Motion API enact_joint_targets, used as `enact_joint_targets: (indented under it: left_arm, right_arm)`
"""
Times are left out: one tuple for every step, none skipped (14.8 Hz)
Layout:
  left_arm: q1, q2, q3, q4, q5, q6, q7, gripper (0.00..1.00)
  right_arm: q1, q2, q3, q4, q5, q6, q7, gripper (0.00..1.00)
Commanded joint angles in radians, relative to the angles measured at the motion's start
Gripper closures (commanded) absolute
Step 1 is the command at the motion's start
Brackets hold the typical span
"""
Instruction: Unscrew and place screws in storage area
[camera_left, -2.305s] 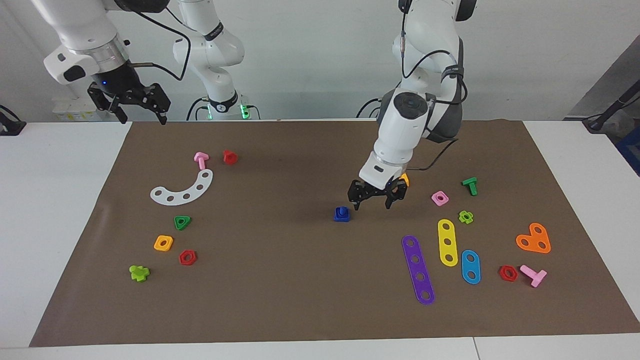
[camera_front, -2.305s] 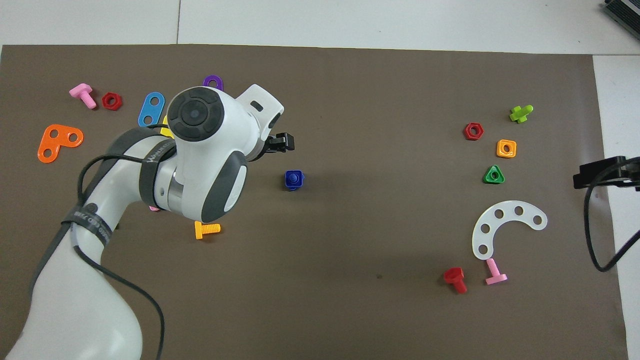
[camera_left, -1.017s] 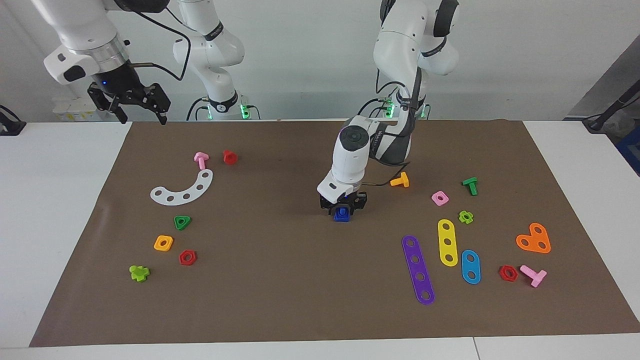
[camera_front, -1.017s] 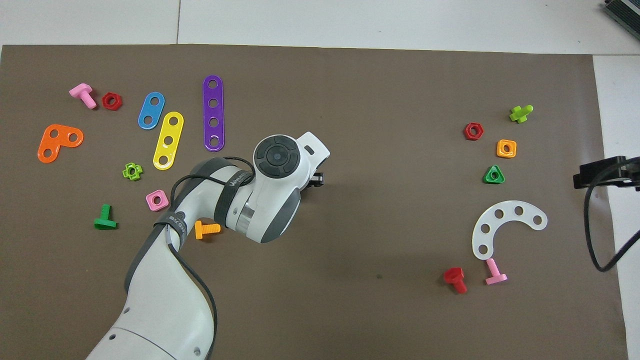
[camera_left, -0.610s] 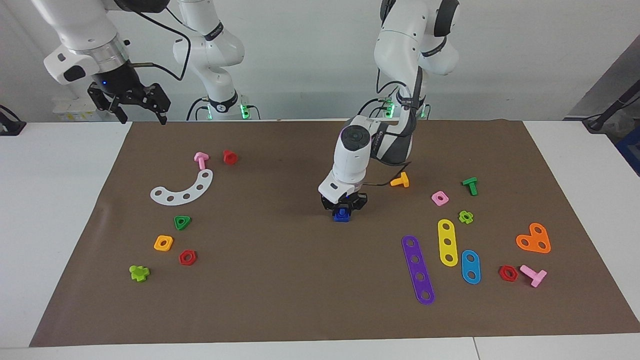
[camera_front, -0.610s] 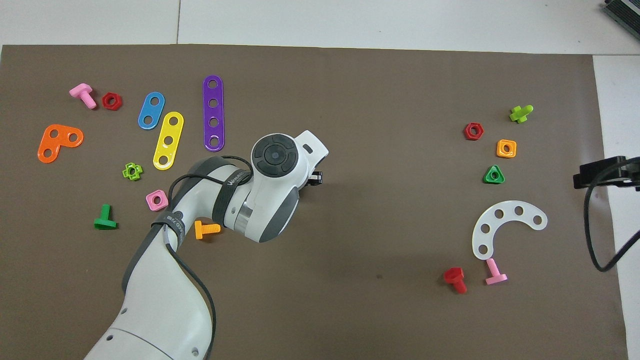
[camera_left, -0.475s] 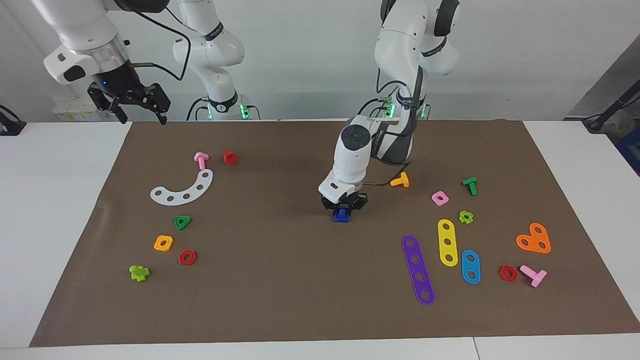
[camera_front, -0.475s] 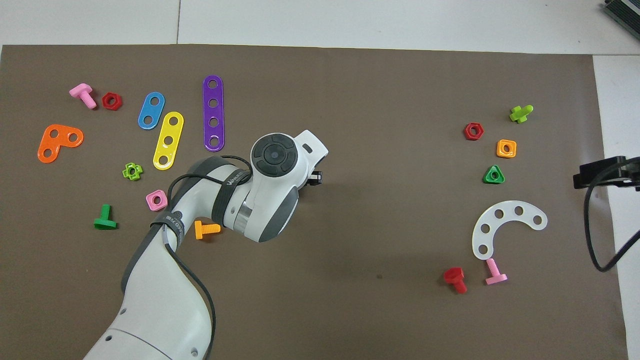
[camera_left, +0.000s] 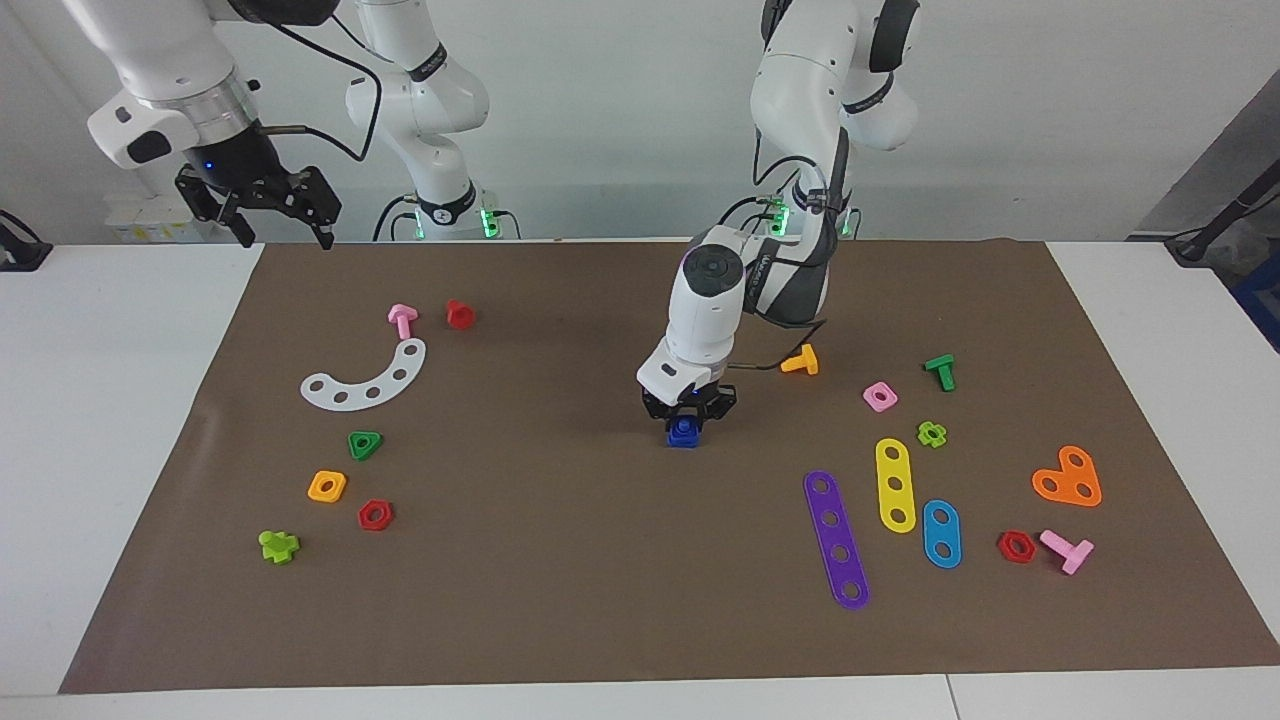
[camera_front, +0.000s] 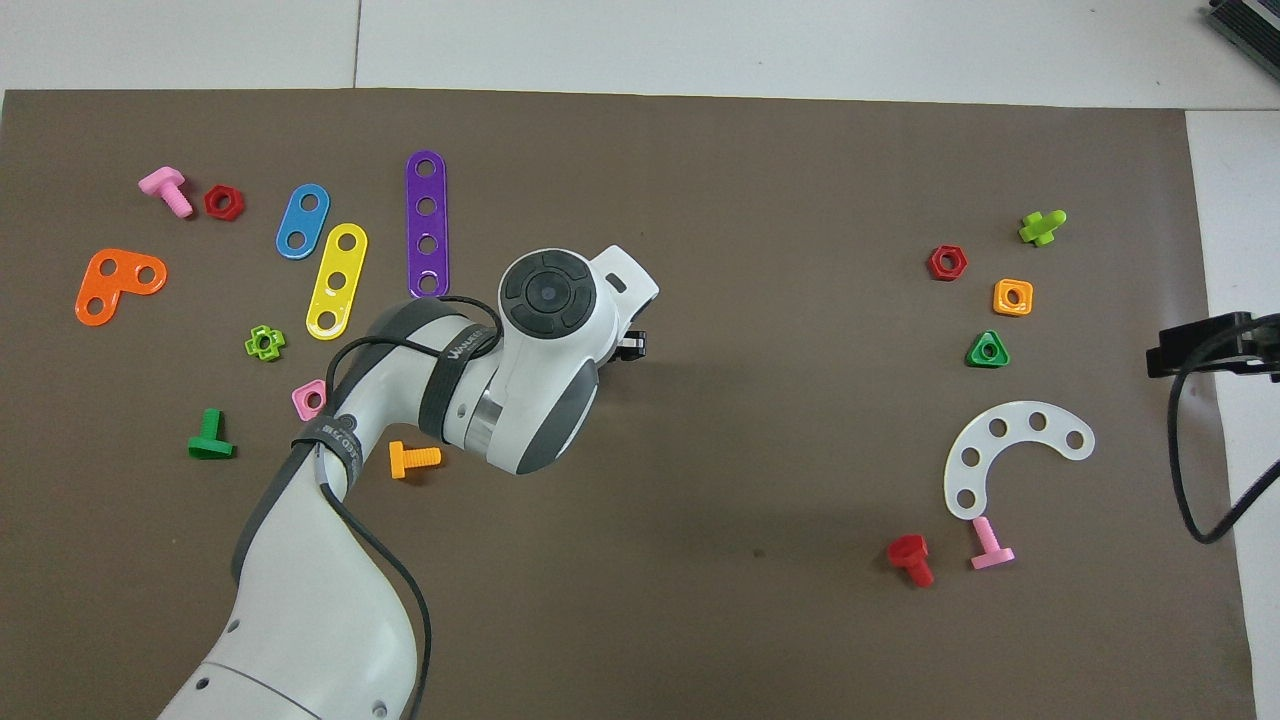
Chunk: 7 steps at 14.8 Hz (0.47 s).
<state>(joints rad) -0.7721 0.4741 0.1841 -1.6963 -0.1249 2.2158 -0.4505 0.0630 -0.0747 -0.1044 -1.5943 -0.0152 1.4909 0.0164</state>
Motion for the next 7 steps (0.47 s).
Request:
enact_joint_targets:
  left_arm:
    - [0.037, 0.030, 0.003, 0.134, -0.041, -0.163, 0.009, 0.70]
    - [0.060, 0.040, 0.005, 0.191, -0.050, -0.239, 0.010, 0.70]
    - [0.097, 0.052, 0.005, 0.242, -0.048, -0.296, 0.012, 0.70]
    - [0.135, 0.046, 0.003, 0.257, -0.048, -0.324, 0.015, 0.70]
    - [0.167, 0.035, 0.002, 0.256, -0.050, -0.333, 0.022, 0.70]
    - [0.206, 0.000, 0.003, 0.235, -0.055, -0.352, 0.044, 0.70]
    - [0.241, -0.027, 0.003, 0.195, -0.055, -0.381, 0.097, 0.70]
  right_arm:
    - [-0.002, -0.020, 0.002, -0.021, 0.018, 0.008, 0.010, 0.00]
    - [-0.002, -0.020, 0.002, -0.021, 0.018, 0.008, 0.010, 0.00]
    - [-0.002, -0.019, 0.002, -0.021, 0.017, 0.008, 0.010, 0.00]
    - [-0.002, -0.019, 0.002, -0.021, 0.017, 0.008, 0.010, 0.00]
    - [-0.002, -0.019, 0.002, -0.021, 0.017, 0.008, 0.010, 0.00]
    - [-0.002, -0.019, 0.002, -0.021, 0.017, 0.008, 0.010, 0.00]
    - [-0.002, -0.019, 0.002, -0.021, 0.018, 0.008, 0.010, 0.00]
